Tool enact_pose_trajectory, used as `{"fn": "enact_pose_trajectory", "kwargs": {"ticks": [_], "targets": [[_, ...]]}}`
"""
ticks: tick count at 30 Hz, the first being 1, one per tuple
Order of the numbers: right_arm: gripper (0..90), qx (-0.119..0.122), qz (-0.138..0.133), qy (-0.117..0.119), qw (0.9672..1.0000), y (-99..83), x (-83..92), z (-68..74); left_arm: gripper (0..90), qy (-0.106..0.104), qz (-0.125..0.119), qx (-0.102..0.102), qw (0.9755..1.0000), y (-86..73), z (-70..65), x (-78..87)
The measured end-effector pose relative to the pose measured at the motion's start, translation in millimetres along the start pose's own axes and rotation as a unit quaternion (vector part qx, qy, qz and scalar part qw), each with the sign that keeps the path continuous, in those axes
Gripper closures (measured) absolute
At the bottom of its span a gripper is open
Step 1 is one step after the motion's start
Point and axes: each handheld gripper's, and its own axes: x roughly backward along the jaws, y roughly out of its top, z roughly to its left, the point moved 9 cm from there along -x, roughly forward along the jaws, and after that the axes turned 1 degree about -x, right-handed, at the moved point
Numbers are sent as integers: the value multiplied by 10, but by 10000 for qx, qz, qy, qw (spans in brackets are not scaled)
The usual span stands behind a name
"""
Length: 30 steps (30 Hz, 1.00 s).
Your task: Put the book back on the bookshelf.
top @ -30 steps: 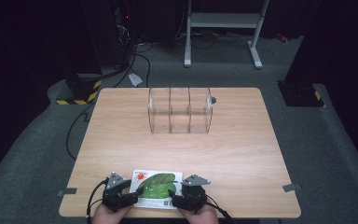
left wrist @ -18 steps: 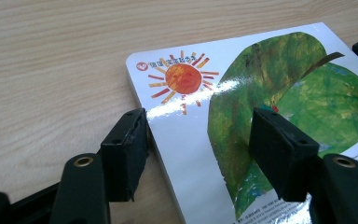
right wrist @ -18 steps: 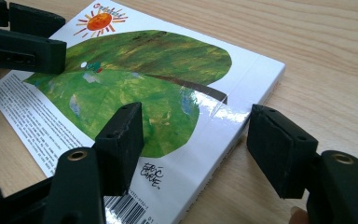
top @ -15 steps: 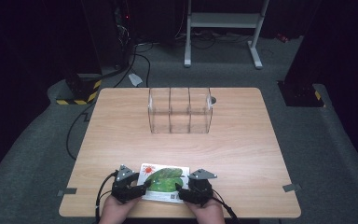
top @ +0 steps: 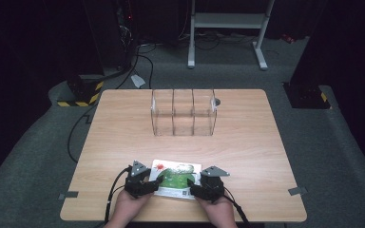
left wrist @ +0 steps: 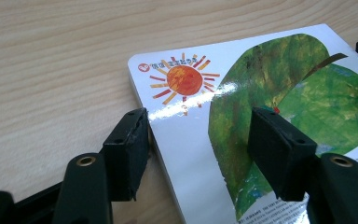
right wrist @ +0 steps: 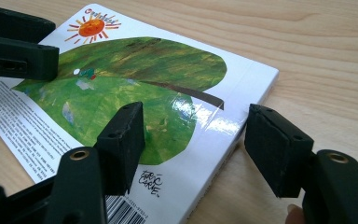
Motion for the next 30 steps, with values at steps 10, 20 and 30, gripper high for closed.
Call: {"fn": "enact_pose_trajectory", "kwargs": {"ticks": [10, 20, 30], "targets": [[396, -102, -38, -214, 9997, 109, -45, -218, 394, -27, -60, 41, 10000, 134, -38, -174], [429, -56, 40, -472, 9989, 292, -163, -386, 407, 99, -12, -27, 9999, 217, -48, -253], [429, -120, 122, -422, 9990, 315, -175, -419, 423, 94, -69, 154, 9998, 210, -55, -253]]}}
